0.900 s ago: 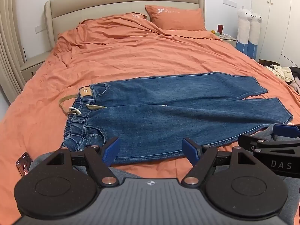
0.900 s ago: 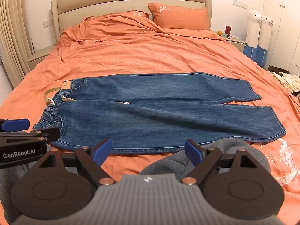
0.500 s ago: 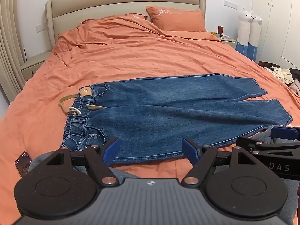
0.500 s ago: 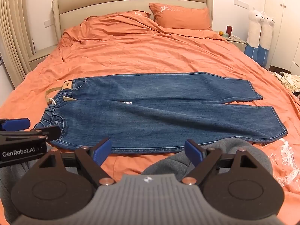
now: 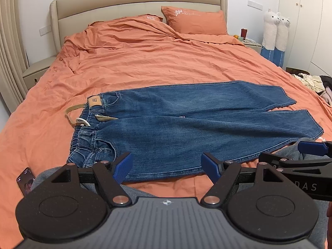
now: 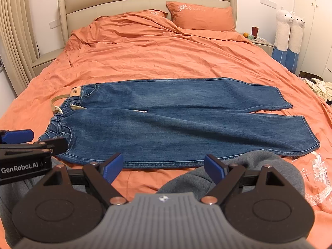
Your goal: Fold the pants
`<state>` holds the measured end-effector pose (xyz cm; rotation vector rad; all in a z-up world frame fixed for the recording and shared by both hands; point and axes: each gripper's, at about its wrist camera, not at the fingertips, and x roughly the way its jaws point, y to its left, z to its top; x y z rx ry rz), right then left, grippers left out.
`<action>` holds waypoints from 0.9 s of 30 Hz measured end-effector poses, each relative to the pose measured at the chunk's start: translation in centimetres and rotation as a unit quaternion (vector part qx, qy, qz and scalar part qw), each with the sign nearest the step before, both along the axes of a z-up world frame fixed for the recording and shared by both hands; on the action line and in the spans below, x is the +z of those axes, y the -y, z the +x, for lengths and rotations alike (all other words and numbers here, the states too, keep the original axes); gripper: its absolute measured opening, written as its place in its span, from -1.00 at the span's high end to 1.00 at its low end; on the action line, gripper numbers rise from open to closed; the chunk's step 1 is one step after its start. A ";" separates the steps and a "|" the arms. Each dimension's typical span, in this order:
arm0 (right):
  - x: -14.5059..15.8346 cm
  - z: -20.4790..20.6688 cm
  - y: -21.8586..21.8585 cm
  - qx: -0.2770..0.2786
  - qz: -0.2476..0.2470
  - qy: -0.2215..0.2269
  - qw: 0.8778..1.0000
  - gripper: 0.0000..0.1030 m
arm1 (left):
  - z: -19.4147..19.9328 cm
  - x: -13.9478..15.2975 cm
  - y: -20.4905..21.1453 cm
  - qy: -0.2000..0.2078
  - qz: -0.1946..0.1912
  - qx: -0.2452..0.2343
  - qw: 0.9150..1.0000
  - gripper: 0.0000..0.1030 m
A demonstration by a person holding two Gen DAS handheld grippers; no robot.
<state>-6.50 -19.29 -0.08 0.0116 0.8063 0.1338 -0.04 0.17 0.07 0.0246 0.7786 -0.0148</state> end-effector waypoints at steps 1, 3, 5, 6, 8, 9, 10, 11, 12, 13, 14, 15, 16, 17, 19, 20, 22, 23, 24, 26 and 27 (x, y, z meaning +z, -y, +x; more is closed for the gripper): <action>0.0 0.0 0.0 0.000 0.000 0.000 1.000 -0.58 | 0.0 0.0 0.0 0.000 0.000 0.000 1.000 -0.71; 0.0 0.0 0.1 0.000 0.000 0.000 1.000 -0.58 | 0.0 -0.1 0.1 0.001 0.000 -0.001 1.000 -0.71; 0.0 0.0 0.1 0.000 0.000 0.000 1.000 -0.58 | 0.0 -0.1 0.2 0.000 -0.001 -0.001 1.000 -0.71; 0.0 0.0 0.1 0.000 0.000 0.000 1.000 -0.58 | 0.0 -0.1 0.2 0.000 -0.001 -0.001 1.000 -0.71; 0.0 0.0 0.2 0.000 0.000 0.000 1.000 -0.58 | 0.0 -0.2 0.3 0.000 0.000 -0.001 1.000 -0.71; 0.0 0.0 0.2 -0.001 0.000 0.000 1.000 -0.58 | 0.0 -0.2 0.3 -0.001 0.000 0.000 1.000 -0.71; 0.0 0.0 0.2 -0.001 0.000 0.000 1.000 -0.58 | 0.0 -0.2 0.2 0.000 -0.001 -0.001 1.000 -0.71; 0.0 0.0 0.2 0.000 0.000 0.000 1.000 -0.58 | 0.0 -0.2 0.2 0.000 -0.001 -0.001 1.000 -0.71; 0.0 0.0 0.2 -0.001 0.000 0.000 1.000 -0.58 | 0.0 -0.2 0.3 0.001 -0.001 0.000 1.000 -0.71; 0.0 0.0 0.2 -0.001 0.000 0.001 1.000 -0.58 | 0.0 -0.2 0.3 0.001 0.000 0.000 1.000 -0.71; 0.0 0.0 0.2 -0.001 0.000 0.001 1.000 -0.58 | 0.0 -0.2 0.3 0.001 0.000 0.000 1.000 -0.71; 0.0 0.0 0.2 -0.001 0.000 0.001 1.000 -0.58 | 0.0 -0.3 0.4 0.002 0.000 0.001 1.000 -0.71; 0.0 0.0 0.2 -0.002 0.000 0.001 1.000 -0.58 | -0.1 -0.3 0.3 0.002 0.000 0.001 1.000 -0.71; 0.0 0.0 0.2 -0.002 0.000 0.001 1.000 -0.58 | -0.1 -0.3 0.3 0.002 0.000 0.001 1.000 -0.71; 0.0 0.0 0.2 -0.002 0.000 0.001 1.000 -0.58 | -0.1 -0.4 0.3 0.001 0.001 0.001 1.000 -0.71; 0.0 0.0 0.2 -0.002 -0.001 0.001 1.000 -0.58 | -0.1 -0.4 0.2 0.000 0.001 0.001 1.000 -0.71; 0.0 0.0 0.1 -0.002 -0.001 0.002 1.000 -0.58 | -0.1 -0.2 0.1 0.001 0.001 0.000 1.000 -0.71; 0.1 0.0 0.1 -0.002 -0.001 0.003 1.000 -0.58 | -0.2 -0.2 0.1 0.001 0.001 0.000 1.000 -0.71; 0.1 0.0 0.1 -0.002 -0.002 0.003 1.000 -0.58 | -0.1 -0.2 0.2 0.001 0.001 0.000 1.000 -0.71; 0.1 0.0 0.1 -0.002 -0.002 0.003 1.000 -0.58 | -0.1 -0.1 0.1 0.000 0.001 0.001 1.000 -0.71; 0.1 0.0 0.1 -0.002 -0.002 0.003 1.000 -0.58 | -0.1 -0.2 0.1 0.000 0.001 0.001 1.000 -0.71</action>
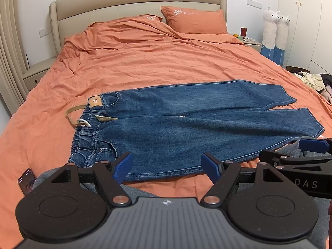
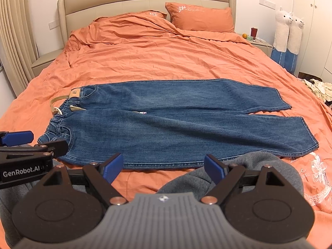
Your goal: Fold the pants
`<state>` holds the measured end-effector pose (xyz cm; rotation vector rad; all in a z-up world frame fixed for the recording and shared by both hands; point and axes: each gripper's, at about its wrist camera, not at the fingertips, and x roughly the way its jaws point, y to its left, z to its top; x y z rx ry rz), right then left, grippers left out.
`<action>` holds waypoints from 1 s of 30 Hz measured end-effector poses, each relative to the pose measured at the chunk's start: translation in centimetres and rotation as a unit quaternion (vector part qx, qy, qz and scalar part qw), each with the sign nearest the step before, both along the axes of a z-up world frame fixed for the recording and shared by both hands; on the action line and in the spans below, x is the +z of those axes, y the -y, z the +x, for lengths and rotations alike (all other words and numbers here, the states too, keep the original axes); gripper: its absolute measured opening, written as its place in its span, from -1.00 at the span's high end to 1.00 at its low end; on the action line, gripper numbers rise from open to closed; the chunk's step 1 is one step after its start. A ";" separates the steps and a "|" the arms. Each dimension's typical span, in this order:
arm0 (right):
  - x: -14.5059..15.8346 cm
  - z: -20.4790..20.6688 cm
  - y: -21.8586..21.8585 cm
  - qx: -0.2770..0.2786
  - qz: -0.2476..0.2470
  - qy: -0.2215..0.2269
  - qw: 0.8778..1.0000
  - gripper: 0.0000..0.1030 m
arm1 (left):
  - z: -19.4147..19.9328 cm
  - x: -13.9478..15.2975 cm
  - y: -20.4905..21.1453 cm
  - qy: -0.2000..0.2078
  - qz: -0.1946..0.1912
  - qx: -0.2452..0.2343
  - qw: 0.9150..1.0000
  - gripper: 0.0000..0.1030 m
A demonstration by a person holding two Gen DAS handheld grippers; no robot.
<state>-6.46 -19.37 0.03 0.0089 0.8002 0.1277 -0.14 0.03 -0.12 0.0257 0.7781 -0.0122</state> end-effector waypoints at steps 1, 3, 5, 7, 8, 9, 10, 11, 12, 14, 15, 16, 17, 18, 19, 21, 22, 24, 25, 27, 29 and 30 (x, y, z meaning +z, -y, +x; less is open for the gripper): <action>0.0 0.0 0.0 0.000 0.000 0.000 1.000 -0.58 | 0.0 0.1 -0.1 0.000 0.000 0.000 1.000 -0.71; 0.0 -0.1 0.0 0.000 0.000 0.000 1.000 -0.58 | 0.0 0.1 -0.1 0.000 0.000 0.000 1.000 -0.71; 0.0 0.0 0.0 0.000 0.000 0.000 1.000 -0.58 | 0.0 0.2 -0.1 0.000 0.000 0.000 1.000 -0.71; 0.0 -0.1 0.0 0.001 0.000 0.001 1.000 -0.58 | 0.0 0.3 -0.1 0.001 0.001 0.000 1.000 -0.71; 0.0 0.0 0.0 0.001 -0.001 0.001 1.000 -0.58 | 0.0 0.3 -0.1 0.001 0.001 0.000 1.000 -0.71; 0.0 0.0 0.0 0.001 -0.002 0.001 1.000 -0.58 | 0.0 0.3 -0.1 0.001 0.001 0.000 1.000 -0.71; 0.0 0.0 0.0 0.001 -0.002 0.001 1.000 -0.58 | 0.0 0.3 -0.1 0.001 0.001 0.000 1.000 -0.71; 0.0 0.0 -0.1 0.001 -0.002 0.001 1.000 -0.58 | 0.0 0.3 -0.1 0.001 0.001 0.000 1.000 -0.71; 0.0 0.0 -0.1 0.001 -0.002 0.001 1.000 -0.58 | 0.0 0.3 -0.2 0.002 0.001 0.000 1.000 -0.71; 0.0 -0.1 -0.1 0.000 -0.002 0.001 1.000 -0.58 | 0.0 0.3 -0.1 0.002 0.000 0.000 1.000 -0.71; 0.0 -0.1 -0.1 0.000 -0.002 0.002 1.000 -0.58 | 0.0 0.4 -0.2 0.002 -0.001 0.000 1.000 -0.71; 0.0 -0.1 -0.1 -0.001 -0.002 0.001 1.000 -0.58 | 0.0 0.4 -0.3 0.003 -0.001 0.000 1.000 -0.71; 0.0 -0.1 -0.1 -0.001 -0.002 0.001 1.000 -0.58 | 0.0 0.4 -0.2 0.002 0.001 0.000 1.000 -0.71; 0.0 -0.2 -0.1 -0.001 -0.002 0.002 1.000 -0.58 | 0.0 0.4 -0.2 0.002 0.001 -0.001 1.000 -0.71; 0.1 -0.2 -0.1 -0.001 -0.003 0.001 1.000 -0.58 | 0.0 0.4 -0.2 0.002 0.001 0.000 1.000 -0.71; 0.0 -0.2 -0.1 -0.003 -0.002 0.001 1.000 -0.58 | 0.0 0.5 -0.2 0.001 0.000 0.000 1.000 -0.71; 0.0 -0.1 -0.1 -0.003 -0.002 0.001 1.000 -0.58 | 0.0 0.5 -0.3 0.001 0.000 0.000 1.000 -0.71; 0.0 -0.1 -0.1 -0.003 -0.002 0.001 1.000 -0.58 | 0.0 0.5 -0.3 0.001 0.001 0.000 1.000 -0.71; 0.0 -0.1 -0.1 -0.003 -0.001 0.000 1.000 -0.58 | 0.0 0.5 -0.3 0.001 0.001 0.000 1.000 -0.71; -0.1 -0.1 -0.1 -0.003 0.000 -0.002 1.000 -0.58 | 0.0 0.5 -0.3 0.001 0.000 0.000 1.000 -0.71; -0.1 -0.1 -0.1 -0.004 0.000 -0.003 1.000 -0.58 | 0.0 0.5 -0.3 0.001 0.001 0.000 1.000 -0.71; -0.1 -0.1 -0.1 -0.004 0.001 -0.003 1.000 -0.58 | 0.0 0.5 -0.3 0.001 0.001 0.000 1.000 -0.71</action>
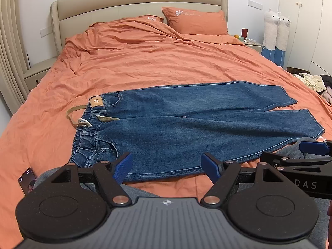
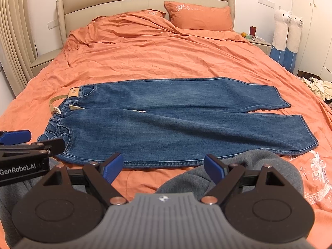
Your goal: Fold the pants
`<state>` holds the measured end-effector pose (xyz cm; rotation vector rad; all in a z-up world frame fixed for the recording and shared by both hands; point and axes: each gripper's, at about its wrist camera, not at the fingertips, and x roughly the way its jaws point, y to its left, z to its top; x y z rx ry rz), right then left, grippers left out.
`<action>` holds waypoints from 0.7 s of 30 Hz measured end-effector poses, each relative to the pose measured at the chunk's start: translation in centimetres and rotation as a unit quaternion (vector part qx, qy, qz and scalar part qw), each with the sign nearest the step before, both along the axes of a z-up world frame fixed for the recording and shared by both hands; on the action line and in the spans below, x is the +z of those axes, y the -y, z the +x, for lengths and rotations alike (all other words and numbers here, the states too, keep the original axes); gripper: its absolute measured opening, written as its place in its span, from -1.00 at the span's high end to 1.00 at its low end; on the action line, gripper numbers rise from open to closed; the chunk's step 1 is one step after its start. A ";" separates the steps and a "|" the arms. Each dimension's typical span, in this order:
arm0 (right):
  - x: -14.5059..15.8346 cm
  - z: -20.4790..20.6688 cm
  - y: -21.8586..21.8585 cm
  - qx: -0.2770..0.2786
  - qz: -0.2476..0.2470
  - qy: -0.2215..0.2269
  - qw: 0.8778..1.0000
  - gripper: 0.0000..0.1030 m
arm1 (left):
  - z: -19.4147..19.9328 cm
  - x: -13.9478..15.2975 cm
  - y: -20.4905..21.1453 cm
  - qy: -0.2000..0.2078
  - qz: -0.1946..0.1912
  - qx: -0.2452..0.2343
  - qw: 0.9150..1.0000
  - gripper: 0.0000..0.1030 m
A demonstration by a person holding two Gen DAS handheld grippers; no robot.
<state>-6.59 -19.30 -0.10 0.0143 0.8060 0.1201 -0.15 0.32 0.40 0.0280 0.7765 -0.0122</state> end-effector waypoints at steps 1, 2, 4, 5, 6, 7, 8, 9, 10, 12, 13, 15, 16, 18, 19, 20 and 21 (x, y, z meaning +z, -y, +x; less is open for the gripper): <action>0.0 0.0 0.0 0.000 0.000 0.000 1.000 -0.58 | 0.0 0.0 0.0 0.000 0.000 0.000 1.000 -0.71; 0.0 0.0 0.0 0.000 0.000 0.000 1.000 -0.58 | 0.0 0.0 0.0 0.000 -0.001 0.000 1.000 -0.71; 0.0 0.0 0.0 0.000 0.000 0.001 1.000 -0.58 | 0.0 0.0 0.0 0.000 -0.001 0.000 1.000 -0.71; 0.0 0.0 0.0 0.000 0.000 0.000 1.000 -0.58 | 0.0 0.0 0.0 0.000 -0.001 0.000 1.000 -0.71; -0.1 0.0 0.0 -0.001 0.000 0.000 1.000 -0.58 | 0.0 0.0 0.0 0.000 -0.001 0.000 1.000 -0.71; -0.1 -0.1 0.1 -0.002 0.000 0.000 1.000 -0.58 | 0.0 0.0 0.0 0.001 0.000 0.000 1.000 -0.71; -0.1 -0.1 0.1 -0.002 0.001 -0.001 1.000 -0.58 | 0.0 0.0 0.0 0.001 0.000 0.000 1.000 -0.71; -0.1 -0.1 0.1 -0.003 0.000 -0.001 1.000 -0.58 | 0.0 0.0 0.0 0.000 0.000 0.000 1.000 -0.71; -0.1 0.0 0.1 -0.003 0.001 -0.001 1.000 -0.58 | 0.0 0.0 0.0 0.000 0.000 0.000 1.000 -0.71; -0.1 -0.1 0.1 -0.003 0.001 -0.001 1.000 -0.58 | 0.0 0.0 0.0 0.000 -0.001 0.000 1.000 -0.71; -0.1 -0.1 0.1 -0.003 0.000 -0.001 1.000 -0.58 | 0.0 0.0 0.0 0.000 -0.001 0.000 1.000 -0.71; -0.1 -0.1 0.1 -0.003 0.001 -0.001 1.000 -0.58 | 0.0 0.0 0.0 0.000 -0.001 0.000 1.000 -0.71; -0.1 -0.1 0.1 -0.003 0.001 -0.001 1.000 -0.58 | 0.0 0.0 0.0 0.001 0.000 0.000 1.000 -0.71; -0.1 -0.1 0.1 -0.003 0.001 -0.002 1.000 -0.58 | 0.0 0.0 0.0 0.000 0.000 0.000 1.000 -0.71; -0.1 -0.1 0.1 -0.003 0.001 -0.002 1.000 -0.58 | 0.0 0.0 0.0 -0.001 0.000 0.000 1.000 -0.71; -0.1 -0.1 0.1 -0.003 0.001 -0.002 1.000 -0.58 | 0.0 -0.1 0.1 0.000 0.000 0.000 1.000 -0.71; -0.1 -0.1 0.2 -0.004 0.002 -0.003 1.000 -0.58 | 0.0 0.0 0.1 0.000 0.000 0.000 1.000 -0.71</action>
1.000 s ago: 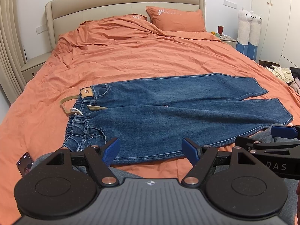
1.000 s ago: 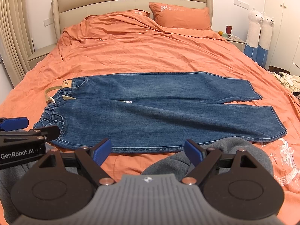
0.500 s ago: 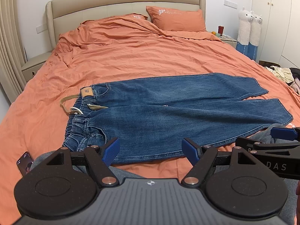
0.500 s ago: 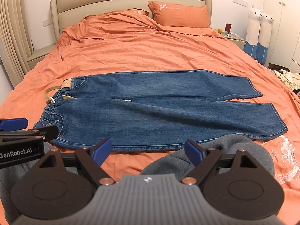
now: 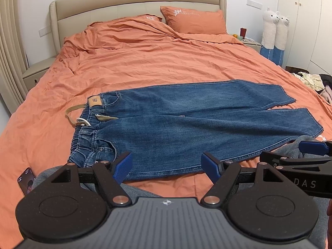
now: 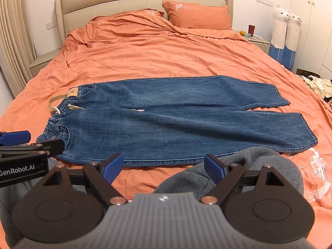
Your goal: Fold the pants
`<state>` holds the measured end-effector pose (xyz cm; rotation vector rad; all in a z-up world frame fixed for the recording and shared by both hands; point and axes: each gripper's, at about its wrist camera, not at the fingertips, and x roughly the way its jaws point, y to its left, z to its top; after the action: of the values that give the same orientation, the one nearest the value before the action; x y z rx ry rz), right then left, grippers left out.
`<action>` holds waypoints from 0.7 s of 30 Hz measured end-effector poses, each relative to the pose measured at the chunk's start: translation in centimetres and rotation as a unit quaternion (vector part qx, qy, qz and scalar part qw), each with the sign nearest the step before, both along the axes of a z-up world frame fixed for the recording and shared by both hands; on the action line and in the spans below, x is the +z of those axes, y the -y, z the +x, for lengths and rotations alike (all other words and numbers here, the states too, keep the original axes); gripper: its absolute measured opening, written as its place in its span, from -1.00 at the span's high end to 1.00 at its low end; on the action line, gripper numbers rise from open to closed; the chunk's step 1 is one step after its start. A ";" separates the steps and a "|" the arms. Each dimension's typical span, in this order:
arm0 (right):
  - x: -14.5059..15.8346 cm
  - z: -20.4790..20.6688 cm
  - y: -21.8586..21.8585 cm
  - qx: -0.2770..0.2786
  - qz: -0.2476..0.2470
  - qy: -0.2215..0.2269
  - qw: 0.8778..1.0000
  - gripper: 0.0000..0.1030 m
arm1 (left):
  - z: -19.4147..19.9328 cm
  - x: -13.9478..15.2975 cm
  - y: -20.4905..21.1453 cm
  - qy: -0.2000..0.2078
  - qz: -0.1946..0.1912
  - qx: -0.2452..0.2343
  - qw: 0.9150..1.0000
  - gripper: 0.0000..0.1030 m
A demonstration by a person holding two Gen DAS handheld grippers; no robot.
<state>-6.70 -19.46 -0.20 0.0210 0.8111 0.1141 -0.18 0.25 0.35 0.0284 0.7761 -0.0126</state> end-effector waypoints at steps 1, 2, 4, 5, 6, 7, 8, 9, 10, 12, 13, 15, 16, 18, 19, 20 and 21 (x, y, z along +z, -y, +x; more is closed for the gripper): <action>0.0 0.0 0.0 -0.001 0.000 0.000 1.000 -0.58 | 0.0 0.0 0.0 0.000 0.000 0.000 1.000 -0.71; 0.0 0.0 0.0 -0.001 0.000 -0.001 1.000 -0.58 | 0.0 0.0 0.0 0.001 0.000 0.001 1.000 -0.71; 0.0 0.0 0.0 -0.002 0.001 -0.001 1.000 -0.58 | 0.0 0.0 0.0 0.000 -0.001 0.001 1.000 -0.71; 0.0 -0.1 0.0 -0.001 0.001 -0.001 1.000 -0.58 | 0.0 0.0 0.0 0.001 -0.001 0.001 1.000 -0.71; -0.1 0.0 0.0 -0.001 0.001 -0.001 1.000 -0.58 | 0.0 0.0 0.0 0.000 0.000 0.001 1.000 -0.71; -0.1 0.0 0.0 -0.001 0.000 -0.001 1.000 -0.58 | 0.0 0.0 0.0 0.000 -0.001 0.001 1.000 -0.71; -0.1 0.0 0.0 -0.001 0.000 -0.001 1.000 -0.58 | 0.0 0.0 0.0 0.000 -0.001 0.001 1.000 -0.71; -0.1 0.0 0.0 -0.001 0.000 -0.002 1.000 -0.58 | 0.0 0.0 0.0 0.000 -0.001 0.001 1.000 -0.71; -0.1 0.0 0.0 -0.001 0.001 -0.002 1.000 -0.58 | 0.0 0.0 0.0 0.000 0.000 0.001 1.000 -0.71; -0.1 0.0 0.1 -0.001 0.001 -0.003 1.000 -0.58 | 0.0 0.0 0.0 -0.001 0.000 0.001 1.000 -0.71; -0.2 0.1 0.1 0.000 0.000 -0.004 1.000 -0.58 | 0.0 0.0 -0.1 -0.001 0.001 0.000 1.000 -0.71; -0.5 0.5 0.3 0.002 0.002 -0.007 1.000 -0.58 | 0.2 -0.1 -0.3 0.002 0.002 -0.002 1.000 -0.71; -0.6 0.8 0.3 0.002 0.002 -0.007 1.000 -0.58 | 0.4 -0.2 -0.6 0.003 0.004 -0.002 1.000 -0.69; -1.0 1.7 0.7 -0.001 -0.001 -0.003 1.000 -0.58 | 1.0 -0.2 -1.6 0.007 0.005 -0.002 1.000 -0.60; -1.2 2.2 1.0 -0.003 -0.001 0.004 1.000 -0.58 | 1.4 -0.1 -2.2 0.010 0.007 -0.002 1.000 -0.56; -1.4 2.6 1.3 -0.004 0.000 0.011 1.000 -0.58 | 1.9 0.0 -2.9 0.013 0.012 -0.002 1.000 -0.52; -1.6 3.2 1.7 -0.006 0.002 0.020 1.000 -0.58 | 2.4 0.2 -3.7 0.019 0.017 0.001 1.000 -0.51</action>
<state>-3.48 -21.14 -1.84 0.0276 0.7711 0.1044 2.23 4.00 0.50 0.0596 0.7389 0.0019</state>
